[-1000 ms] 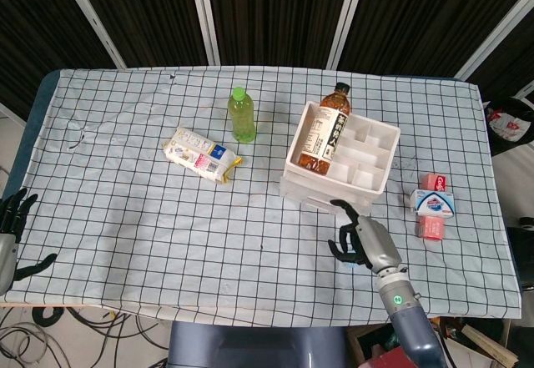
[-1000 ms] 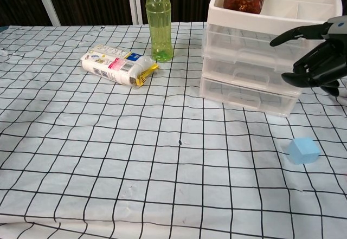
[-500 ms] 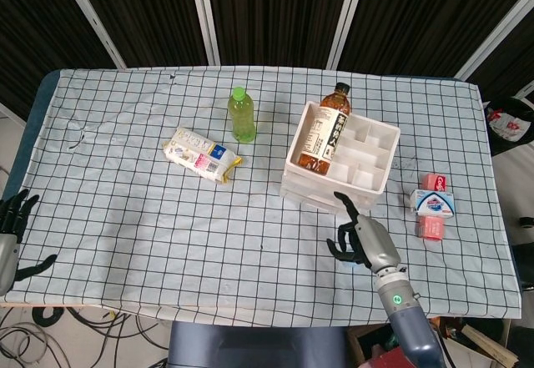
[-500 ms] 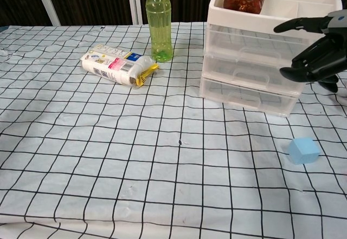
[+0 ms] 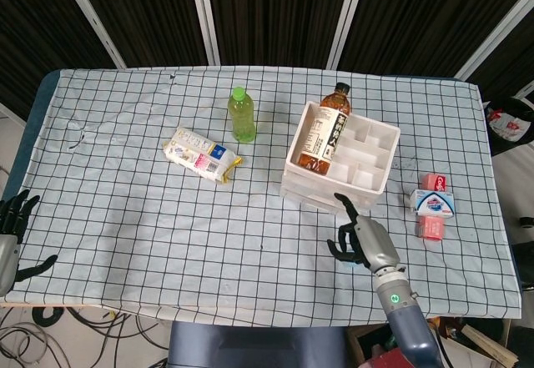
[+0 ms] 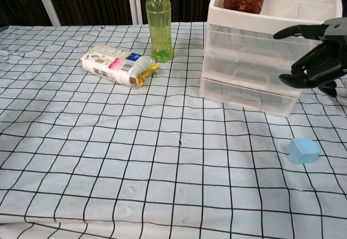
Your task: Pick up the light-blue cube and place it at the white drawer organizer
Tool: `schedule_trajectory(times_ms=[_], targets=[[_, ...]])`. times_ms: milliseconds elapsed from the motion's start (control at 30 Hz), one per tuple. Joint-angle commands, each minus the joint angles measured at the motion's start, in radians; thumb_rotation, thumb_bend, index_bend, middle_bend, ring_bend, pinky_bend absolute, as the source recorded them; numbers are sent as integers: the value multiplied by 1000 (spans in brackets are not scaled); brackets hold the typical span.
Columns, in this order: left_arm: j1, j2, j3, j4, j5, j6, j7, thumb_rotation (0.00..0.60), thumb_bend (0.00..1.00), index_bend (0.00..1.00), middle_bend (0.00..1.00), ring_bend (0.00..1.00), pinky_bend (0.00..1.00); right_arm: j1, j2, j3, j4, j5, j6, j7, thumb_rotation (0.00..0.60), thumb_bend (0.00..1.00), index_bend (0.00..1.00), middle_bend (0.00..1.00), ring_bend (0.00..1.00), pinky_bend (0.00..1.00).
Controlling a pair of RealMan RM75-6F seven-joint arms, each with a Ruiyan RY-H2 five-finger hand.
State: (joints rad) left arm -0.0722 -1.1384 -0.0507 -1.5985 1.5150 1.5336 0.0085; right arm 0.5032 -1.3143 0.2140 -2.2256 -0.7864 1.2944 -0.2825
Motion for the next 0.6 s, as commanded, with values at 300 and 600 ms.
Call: schedule_trajectory(times_ms=[300,600], targets=[[-1,-1,0,0,-2,-3,3,600,19,0,0,0,0,7,-15,8,16,7,13,-8,600,355,64,749,822,750],[-1,-1,2,-1,-2,-5,4,600,20,0,0,0,0,29,-25,25,39,60,14,-40,600,355,106,749,822,749]])
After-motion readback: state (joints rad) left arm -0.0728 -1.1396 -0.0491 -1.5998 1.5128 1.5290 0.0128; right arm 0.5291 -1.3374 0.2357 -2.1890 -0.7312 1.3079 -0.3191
